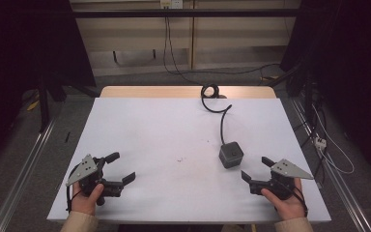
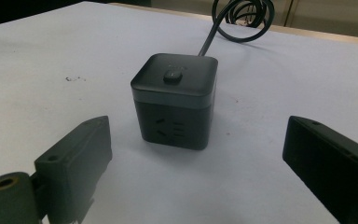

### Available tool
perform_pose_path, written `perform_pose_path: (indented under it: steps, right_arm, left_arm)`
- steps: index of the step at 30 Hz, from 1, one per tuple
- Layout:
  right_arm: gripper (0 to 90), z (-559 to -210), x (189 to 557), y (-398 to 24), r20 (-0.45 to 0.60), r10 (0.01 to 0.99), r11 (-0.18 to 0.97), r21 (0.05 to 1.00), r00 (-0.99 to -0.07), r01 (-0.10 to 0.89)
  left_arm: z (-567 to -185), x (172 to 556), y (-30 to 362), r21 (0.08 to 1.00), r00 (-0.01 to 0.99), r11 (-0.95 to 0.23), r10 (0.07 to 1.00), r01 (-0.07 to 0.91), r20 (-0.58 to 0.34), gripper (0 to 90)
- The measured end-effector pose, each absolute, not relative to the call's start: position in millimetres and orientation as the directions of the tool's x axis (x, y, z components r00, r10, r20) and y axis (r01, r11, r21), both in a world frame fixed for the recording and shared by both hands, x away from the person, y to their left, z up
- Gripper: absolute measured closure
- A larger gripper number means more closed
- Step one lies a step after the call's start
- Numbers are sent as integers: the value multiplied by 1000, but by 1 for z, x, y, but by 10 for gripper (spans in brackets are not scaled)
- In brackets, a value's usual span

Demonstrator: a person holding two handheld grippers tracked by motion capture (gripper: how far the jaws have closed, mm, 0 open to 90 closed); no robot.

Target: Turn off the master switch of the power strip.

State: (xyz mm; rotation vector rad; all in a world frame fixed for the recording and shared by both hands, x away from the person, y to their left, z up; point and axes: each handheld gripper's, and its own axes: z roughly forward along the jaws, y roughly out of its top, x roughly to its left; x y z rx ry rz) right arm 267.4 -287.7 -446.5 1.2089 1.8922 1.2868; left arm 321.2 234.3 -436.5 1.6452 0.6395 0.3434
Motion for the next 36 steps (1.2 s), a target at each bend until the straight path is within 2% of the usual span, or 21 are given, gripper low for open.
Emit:
perform_pose_path:
  steps: [36]
  right_arm:
    - [81, -455, 259, -299, 50, 898, 136, 914, -438, 382]
  left_arm:
    - [-437, 321, 236, 975, 798, -74, 589, 212, -128, 29]
